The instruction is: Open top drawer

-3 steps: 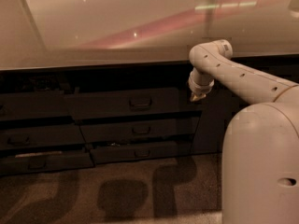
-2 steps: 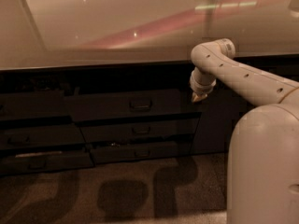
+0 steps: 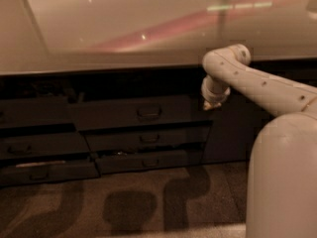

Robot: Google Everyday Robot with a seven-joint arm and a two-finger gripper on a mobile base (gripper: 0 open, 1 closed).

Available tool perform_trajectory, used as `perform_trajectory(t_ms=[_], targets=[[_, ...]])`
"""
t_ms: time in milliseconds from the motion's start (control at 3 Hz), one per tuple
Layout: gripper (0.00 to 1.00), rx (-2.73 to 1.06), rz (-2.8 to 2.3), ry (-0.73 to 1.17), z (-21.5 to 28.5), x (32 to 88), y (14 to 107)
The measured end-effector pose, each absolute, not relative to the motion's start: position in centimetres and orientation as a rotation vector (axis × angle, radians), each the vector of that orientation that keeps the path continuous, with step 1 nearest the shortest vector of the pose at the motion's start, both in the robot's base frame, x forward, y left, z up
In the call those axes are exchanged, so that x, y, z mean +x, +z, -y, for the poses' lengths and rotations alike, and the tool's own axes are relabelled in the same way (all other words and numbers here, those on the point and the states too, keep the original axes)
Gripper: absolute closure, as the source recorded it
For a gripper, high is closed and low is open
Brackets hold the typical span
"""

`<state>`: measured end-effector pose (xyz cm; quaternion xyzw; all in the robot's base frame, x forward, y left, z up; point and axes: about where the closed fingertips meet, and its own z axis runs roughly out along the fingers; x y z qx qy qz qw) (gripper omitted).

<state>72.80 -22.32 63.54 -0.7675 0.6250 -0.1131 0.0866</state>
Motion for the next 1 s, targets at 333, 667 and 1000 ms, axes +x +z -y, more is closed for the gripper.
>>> perform_trajectory(t_ms=[333, 667, 1000], targets=[[1.0, -2.285, -1.862, -0.339, 22.3, 72.8, 63.9], [1.0, -2.295, -1.859, -0.348, 22.5, 71.6, 63.6], [1.0, -2.295, -1.859, -0.348, 22.5, 71.6, 63.6]])
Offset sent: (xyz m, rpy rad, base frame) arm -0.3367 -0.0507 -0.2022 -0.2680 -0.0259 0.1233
